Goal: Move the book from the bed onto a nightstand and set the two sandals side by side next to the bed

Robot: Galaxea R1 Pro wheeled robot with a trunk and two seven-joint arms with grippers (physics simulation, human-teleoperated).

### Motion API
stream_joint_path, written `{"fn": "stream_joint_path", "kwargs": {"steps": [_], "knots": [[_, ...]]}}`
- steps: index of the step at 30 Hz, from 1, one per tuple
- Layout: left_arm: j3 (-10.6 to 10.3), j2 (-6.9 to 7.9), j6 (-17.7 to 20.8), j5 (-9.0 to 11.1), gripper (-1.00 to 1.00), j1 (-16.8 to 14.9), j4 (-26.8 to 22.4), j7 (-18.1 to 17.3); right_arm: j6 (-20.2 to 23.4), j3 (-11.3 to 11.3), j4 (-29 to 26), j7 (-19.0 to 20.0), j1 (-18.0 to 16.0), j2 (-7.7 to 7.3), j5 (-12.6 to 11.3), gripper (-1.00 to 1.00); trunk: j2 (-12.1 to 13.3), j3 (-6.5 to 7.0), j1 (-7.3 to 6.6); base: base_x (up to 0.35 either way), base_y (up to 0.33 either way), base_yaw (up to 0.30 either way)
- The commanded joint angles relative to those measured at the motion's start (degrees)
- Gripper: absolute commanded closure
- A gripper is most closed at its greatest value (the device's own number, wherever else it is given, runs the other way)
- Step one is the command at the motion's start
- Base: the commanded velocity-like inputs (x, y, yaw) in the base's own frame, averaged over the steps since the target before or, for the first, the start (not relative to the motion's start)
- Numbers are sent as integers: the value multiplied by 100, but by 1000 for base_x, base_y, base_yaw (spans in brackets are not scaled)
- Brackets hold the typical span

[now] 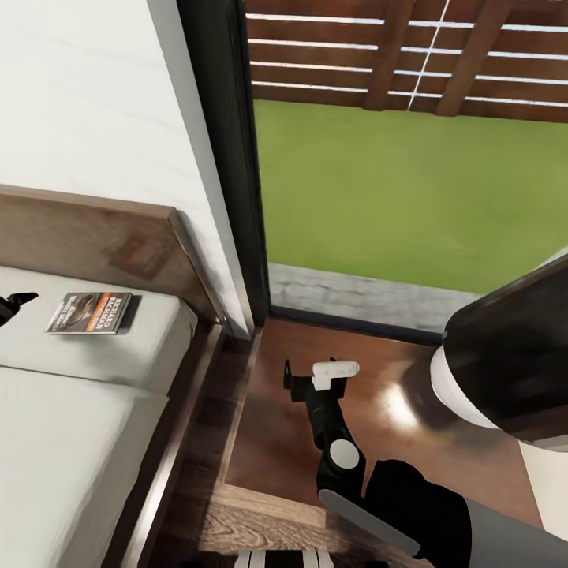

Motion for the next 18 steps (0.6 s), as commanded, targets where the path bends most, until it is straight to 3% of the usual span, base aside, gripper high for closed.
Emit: {"fn": "stream_joint_path", "kwargs": {"steps": [1,6,7,10,18], "knots": [[43,8,38,9,-100,-4,6,-13,40,12,-9,-34,-8,-3,-12,-100,-2,-10,0,0,0,0],[45,49,-5,71,-100,-4,129,-19,40,12,-9,-35,-8,-3,-14,-100,-2,-41,0,0,0,0],[45,64,-21,304,-100,-4,225,-20,40,12,-9,-35,-8,-3,-13,-100,-2,-48,0,0,0,0],[45,71,-28,484,-100,-4,258,-20,40,12,-9,-35,-8,-3,-12,-100,-2,-67,0,0,0,0],[45,77,-34,696,-100,-4,288,-21,-10,28,-16,-65,-8,-7,18,-100,-2,-120,0,0,0,0]]}}
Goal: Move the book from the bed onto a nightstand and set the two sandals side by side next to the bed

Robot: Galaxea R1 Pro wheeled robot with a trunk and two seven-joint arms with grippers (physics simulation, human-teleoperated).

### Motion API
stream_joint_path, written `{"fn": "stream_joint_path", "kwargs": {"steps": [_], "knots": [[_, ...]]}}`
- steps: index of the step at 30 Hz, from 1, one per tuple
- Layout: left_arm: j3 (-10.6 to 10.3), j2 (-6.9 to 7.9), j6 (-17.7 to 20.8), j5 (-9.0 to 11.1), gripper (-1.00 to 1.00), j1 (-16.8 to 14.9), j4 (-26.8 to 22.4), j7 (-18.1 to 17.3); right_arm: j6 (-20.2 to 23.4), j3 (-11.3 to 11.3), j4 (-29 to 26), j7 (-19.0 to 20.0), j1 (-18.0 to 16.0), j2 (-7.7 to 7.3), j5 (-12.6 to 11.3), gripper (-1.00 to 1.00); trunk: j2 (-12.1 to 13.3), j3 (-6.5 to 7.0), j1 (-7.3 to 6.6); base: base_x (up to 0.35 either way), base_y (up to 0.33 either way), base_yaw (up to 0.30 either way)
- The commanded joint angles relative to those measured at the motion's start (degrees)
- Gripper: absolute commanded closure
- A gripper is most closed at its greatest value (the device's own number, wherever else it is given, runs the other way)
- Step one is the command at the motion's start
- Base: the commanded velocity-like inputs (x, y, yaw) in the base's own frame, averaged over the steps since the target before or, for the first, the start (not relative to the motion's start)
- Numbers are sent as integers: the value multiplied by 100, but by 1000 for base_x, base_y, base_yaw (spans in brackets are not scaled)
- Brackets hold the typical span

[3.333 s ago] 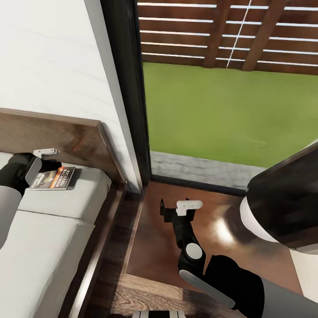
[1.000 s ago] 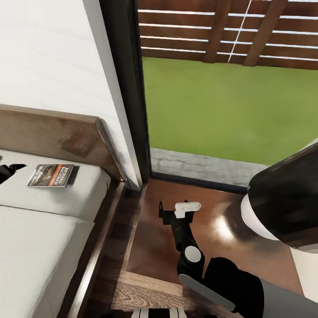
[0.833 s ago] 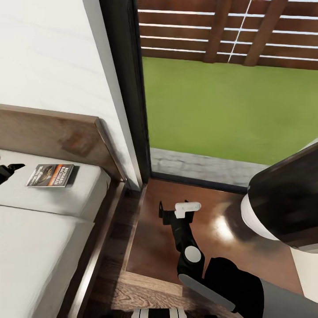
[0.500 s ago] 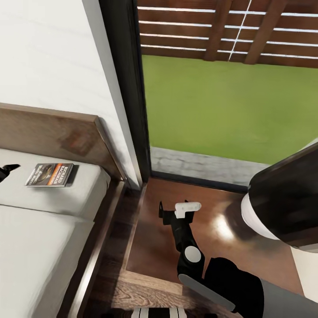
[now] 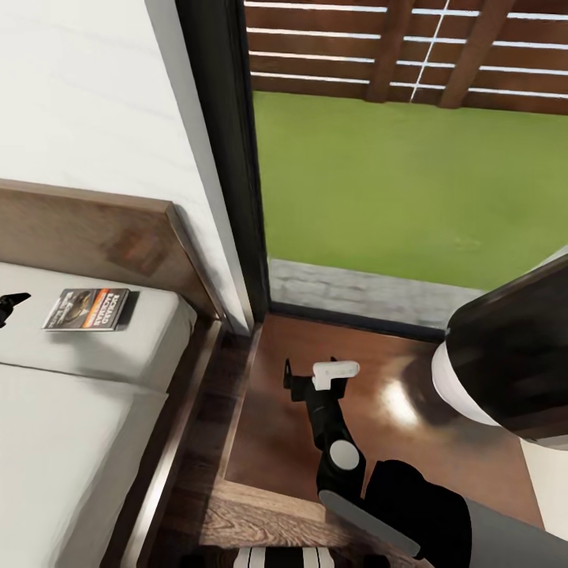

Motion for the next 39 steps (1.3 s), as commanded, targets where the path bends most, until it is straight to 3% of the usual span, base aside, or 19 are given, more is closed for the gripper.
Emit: {"fn": "stream_joint_path", "kwargs": {"steps": [1,2,7,13,25,33,39], "knots": [[47,0,50,8,-100,-4,2,-9,13,25,-10,-61,-8,-4,16,-100,-2,-10,0,0,0,0],[47,1,50,28,-100,-4,4,-9,-65,130,-11,-260,-8,-6,207,-100,-2,-17,0,0,0,0],[47,1,50,38,-100,-4,5,-15,-104,338,-11,-588,-8,-4,435,-100,-2,-49,0,0,0,0],[47,1,50,41,-100,-4,5,-17,-120,511,-10,-797,-8,-3,542,-100,-2,-88,0,0,0,0],[47,1,50,29,-100,-4,5,-16,-63,602,-3,-879,-8,1,724,-100,-2,-121,0,0,0,0],[41,1,50,2,-100,-4,5,-13,389,798,-3,-1020,-8,1,1249,-100,-2,-123,0,0,0,0],[39,1,50,-20,-100,-4,5,-10,892,1212,-3,-1769,-8,1,1787,-100,-2,-123,0,0,0,0]]}}
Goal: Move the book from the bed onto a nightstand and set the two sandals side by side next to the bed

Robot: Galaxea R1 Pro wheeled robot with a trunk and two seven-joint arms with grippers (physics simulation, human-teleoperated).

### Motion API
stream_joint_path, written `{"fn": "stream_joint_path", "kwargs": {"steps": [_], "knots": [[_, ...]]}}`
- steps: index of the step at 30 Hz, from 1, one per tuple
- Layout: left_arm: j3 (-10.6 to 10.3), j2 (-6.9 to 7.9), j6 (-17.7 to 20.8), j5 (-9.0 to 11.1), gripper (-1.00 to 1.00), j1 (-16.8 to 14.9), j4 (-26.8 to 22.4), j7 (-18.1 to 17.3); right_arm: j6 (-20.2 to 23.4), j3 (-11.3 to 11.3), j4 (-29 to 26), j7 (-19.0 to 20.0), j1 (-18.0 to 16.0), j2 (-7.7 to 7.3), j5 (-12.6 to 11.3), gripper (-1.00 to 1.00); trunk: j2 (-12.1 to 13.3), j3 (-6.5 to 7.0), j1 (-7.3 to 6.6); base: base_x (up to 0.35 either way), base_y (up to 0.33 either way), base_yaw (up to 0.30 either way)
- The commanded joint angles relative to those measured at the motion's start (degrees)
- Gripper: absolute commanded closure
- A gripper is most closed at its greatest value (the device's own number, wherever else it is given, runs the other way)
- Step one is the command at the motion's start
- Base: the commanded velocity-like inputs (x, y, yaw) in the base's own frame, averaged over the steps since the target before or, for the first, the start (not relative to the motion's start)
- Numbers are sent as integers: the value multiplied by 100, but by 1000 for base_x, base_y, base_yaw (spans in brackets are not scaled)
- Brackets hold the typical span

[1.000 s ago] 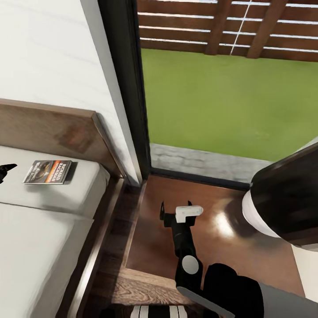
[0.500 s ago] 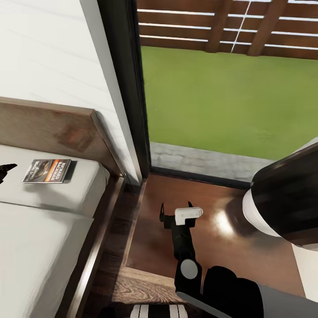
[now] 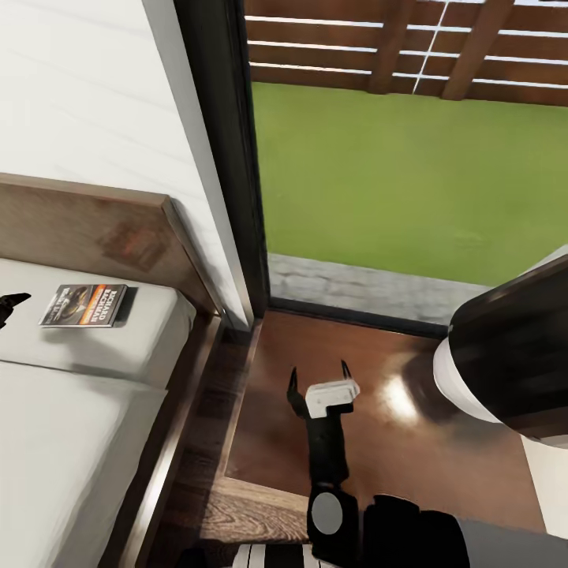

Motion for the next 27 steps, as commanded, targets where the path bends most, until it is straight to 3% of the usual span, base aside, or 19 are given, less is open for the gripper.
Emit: {"fn": "stream_joint_path", "kwargs": {"steps": [1,8,14,27], "knots": [[42,0,50,-8,-100,-4,-1,-9,273,234,-7,-271,-7,-2,285,-100,-2,-3,0,0,0,0],[38,0,50,-20,-100,-4,0,-4,674,358,-7,-412,161,-1,799,-100,-2,-3,0,0,0,0],[35,0,50,-27,-100,-4,0,0,823,373,-7,-433,226,0,980,-100,-2,-3,0,0,0,0],[36,0,50,-27,-100,-4,-5,9,829,373,-9,-434,228,-2,988,-100,-2,-3,0,0,0,0]]}}
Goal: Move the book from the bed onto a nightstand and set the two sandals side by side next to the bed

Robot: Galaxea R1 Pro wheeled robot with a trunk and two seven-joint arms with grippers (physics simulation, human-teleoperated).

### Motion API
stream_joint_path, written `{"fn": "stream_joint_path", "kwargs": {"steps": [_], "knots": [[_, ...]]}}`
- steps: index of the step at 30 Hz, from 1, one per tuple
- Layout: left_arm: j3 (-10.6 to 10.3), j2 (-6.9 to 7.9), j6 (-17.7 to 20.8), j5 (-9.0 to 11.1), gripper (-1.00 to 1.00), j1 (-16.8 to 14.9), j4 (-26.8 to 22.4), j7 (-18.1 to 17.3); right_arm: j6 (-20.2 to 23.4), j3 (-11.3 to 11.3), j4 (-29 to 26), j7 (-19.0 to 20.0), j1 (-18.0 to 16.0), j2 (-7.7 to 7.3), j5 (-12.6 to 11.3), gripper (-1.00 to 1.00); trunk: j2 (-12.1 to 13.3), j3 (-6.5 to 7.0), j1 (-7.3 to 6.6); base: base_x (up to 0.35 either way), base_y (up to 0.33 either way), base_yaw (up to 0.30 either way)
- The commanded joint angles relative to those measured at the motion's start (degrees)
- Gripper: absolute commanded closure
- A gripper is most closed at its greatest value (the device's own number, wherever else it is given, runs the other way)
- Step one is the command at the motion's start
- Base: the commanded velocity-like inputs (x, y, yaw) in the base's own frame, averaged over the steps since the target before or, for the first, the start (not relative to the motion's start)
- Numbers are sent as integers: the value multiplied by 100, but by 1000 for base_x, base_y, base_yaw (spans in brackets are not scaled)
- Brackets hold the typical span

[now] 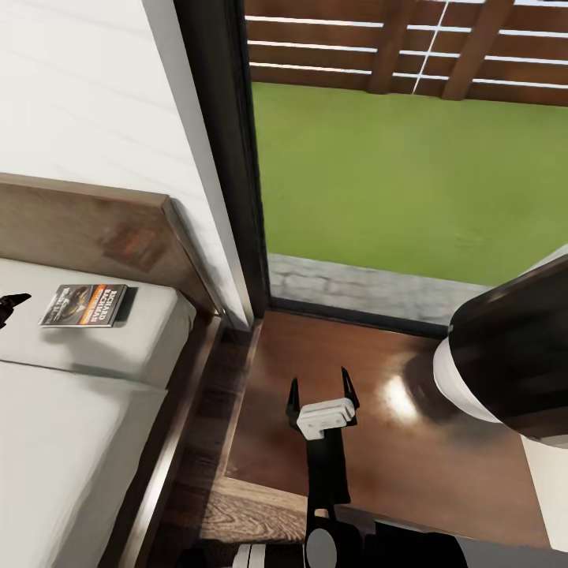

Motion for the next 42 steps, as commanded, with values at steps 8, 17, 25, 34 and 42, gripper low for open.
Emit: {"fn": "stream_joint_path", "kwargs": {"steps": [8,17,25,34,42], "knots": [[42,0,51,-1,-100,-4,0,-9,60,17,-9,-36,-9,-2,-33,-100,-2,-3,0,0,0,0],[44,0,50,-1,-100,-4,-8,-9,60,23,-9,-36,64,10,100,-100,-162,-75,88,0,0,0],[47,0,50,1,-100,-4,-32,-9,60,24,-9,-36,123,23,214,-100,-483,-219,263,0,0,0],[48,0,55,7,-100,-4,-46,-14,60,20,-9,-36,131,18,233,-100,-684,-308,373,0,0,0],[48,1,59,13,-100,-4,-49,-23,60,20,-9,-36,131,24,234,-100,-684,-308,373,0,0,0]]}}
